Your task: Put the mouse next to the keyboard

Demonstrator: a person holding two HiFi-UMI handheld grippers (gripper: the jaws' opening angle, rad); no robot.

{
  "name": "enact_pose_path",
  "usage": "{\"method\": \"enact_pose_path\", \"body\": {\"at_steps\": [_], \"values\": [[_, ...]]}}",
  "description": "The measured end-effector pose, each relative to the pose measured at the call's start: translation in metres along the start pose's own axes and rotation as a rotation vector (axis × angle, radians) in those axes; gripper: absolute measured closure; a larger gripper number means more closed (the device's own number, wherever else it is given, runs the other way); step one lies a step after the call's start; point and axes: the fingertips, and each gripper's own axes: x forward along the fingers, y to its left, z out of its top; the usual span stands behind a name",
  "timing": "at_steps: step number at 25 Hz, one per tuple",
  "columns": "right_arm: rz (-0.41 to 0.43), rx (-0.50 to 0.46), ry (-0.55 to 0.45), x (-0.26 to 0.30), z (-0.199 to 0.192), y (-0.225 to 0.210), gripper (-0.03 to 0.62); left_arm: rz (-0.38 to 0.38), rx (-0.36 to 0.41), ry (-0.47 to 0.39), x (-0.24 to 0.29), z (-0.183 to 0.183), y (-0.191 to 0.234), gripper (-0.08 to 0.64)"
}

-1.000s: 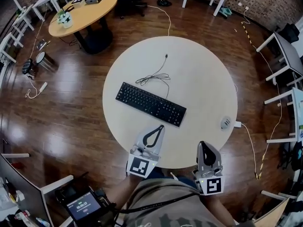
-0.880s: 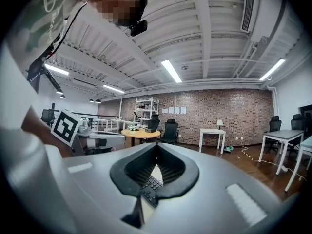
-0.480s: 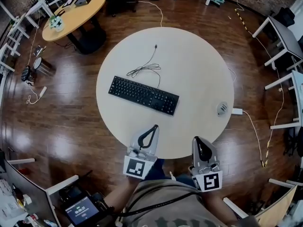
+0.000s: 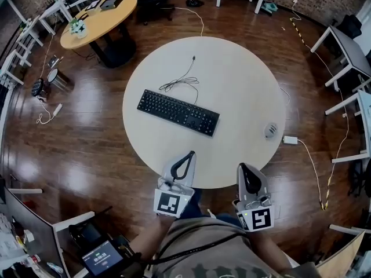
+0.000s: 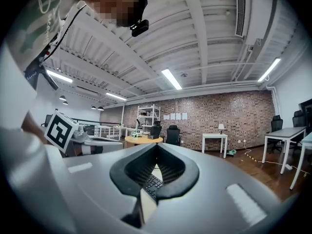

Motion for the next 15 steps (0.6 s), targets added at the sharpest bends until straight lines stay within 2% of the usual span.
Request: {"method": "enact_pose_path", "body": {"at_steps": [6, 10, 15], "values": [[0.044, -0.001, -0.015, -0.033, 0.001, 0.0, 0.588, 0.054, 0.003, -0.019, -0.027, 0.006, -0.029, 0.56], [0.074, 0.034, -0.024, -0.054, -0.004, 0.011, 0.588, 0.096, -0.002, -0.029, -0.056, 0.005, -0.042, 0.558], [0.105, 0.019, -0.051, -0.089, 0.001, 0.02, 0.588, 0.103, 0.031, -0.025, -0.082, 0.005, -0.073, 0.56]]}}
